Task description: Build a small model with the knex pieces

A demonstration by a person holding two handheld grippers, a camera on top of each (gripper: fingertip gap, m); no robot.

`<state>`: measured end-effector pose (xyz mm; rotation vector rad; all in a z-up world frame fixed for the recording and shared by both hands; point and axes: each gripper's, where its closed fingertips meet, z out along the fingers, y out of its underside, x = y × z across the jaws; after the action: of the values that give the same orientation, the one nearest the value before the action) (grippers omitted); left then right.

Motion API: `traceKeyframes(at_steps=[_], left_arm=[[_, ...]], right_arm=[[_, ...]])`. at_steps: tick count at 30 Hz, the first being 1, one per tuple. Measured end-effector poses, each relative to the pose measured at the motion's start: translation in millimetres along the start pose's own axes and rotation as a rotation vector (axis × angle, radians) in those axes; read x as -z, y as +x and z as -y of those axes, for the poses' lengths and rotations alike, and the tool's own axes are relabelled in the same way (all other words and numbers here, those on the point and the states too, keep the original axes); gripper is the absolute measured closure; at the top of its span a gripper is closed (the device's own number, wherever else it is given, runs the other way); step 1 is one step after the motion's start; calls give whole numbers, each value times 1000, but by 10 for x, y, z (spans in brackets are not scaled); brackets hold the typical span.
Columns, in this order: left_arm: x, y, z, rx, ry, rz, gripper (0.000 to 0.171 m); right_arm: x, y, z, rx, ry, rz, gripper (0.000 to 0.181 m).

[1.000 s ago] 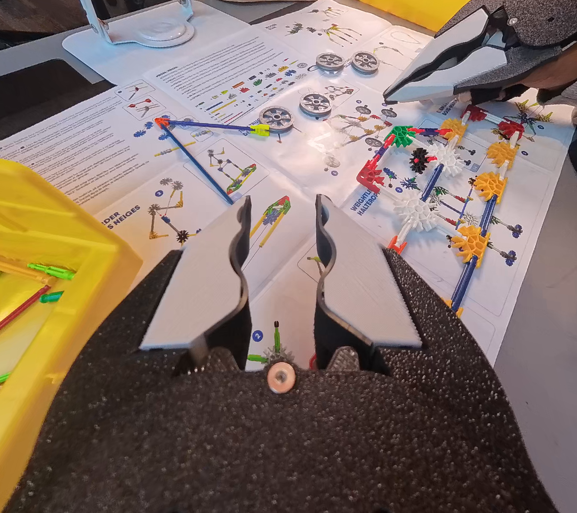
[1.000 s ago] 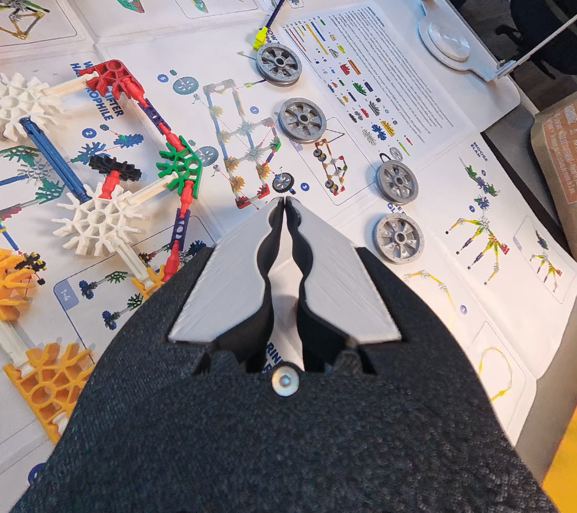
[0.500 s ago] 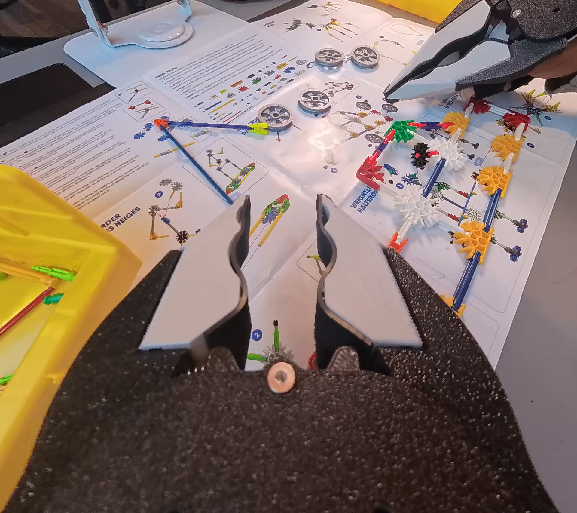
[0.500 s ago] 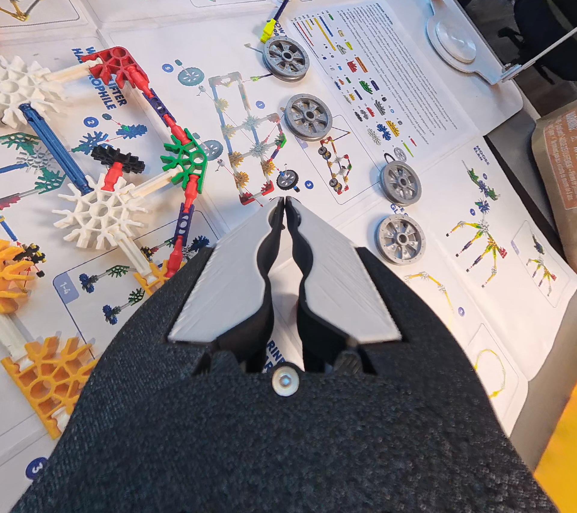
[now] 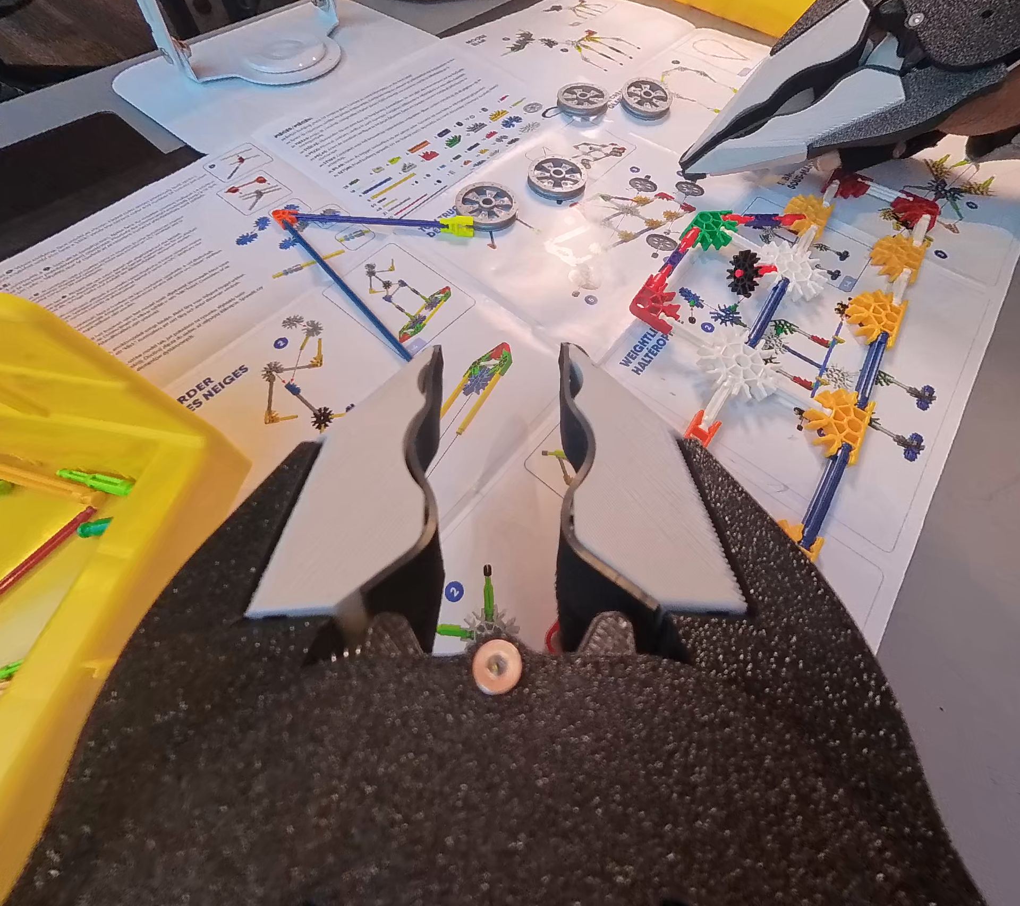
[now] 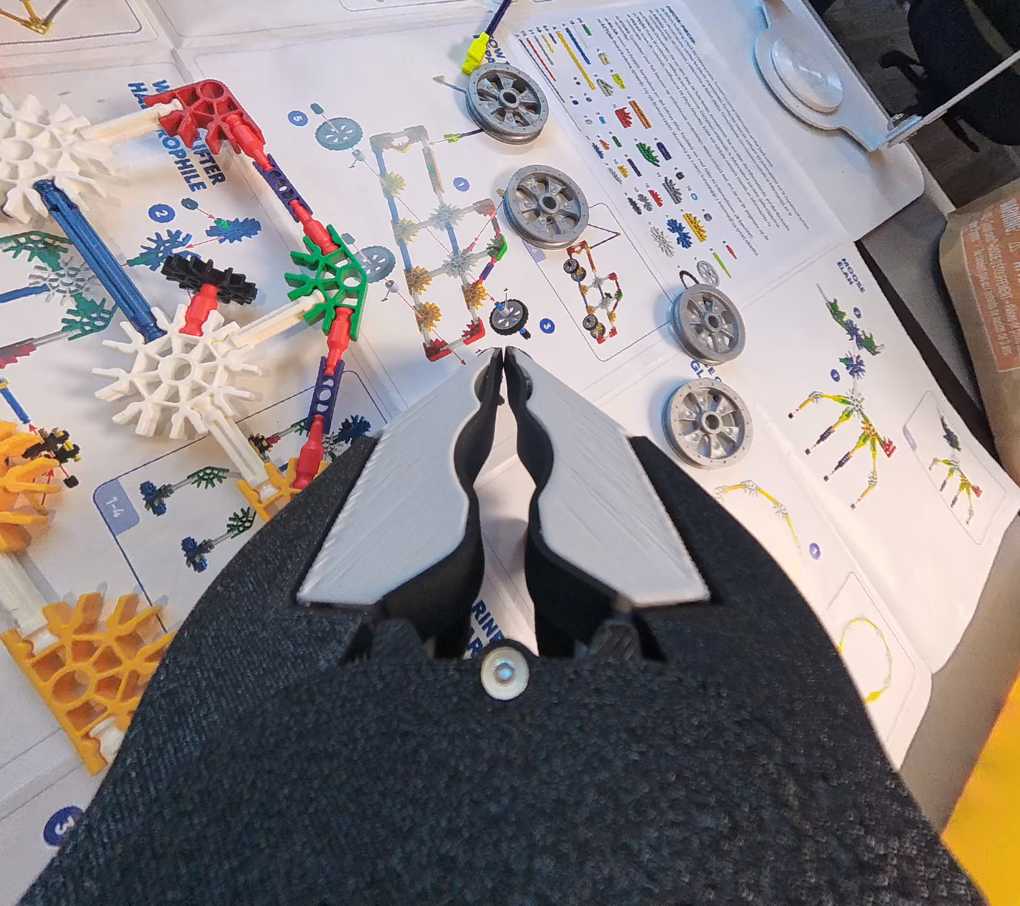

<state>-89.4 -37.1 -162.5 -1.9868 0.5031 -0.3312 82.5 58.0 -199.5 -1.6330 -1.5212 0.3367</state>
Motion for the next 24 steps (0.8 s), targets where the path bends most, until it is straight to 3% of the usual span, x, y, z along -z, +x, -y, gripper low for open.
traceKeyframes(at_steps=[24], left_arm=[[-30, 19, -40, -29, -31, 15, 131]], right_arm=[[58, 66, 111, -25, 48, -35, 173]])
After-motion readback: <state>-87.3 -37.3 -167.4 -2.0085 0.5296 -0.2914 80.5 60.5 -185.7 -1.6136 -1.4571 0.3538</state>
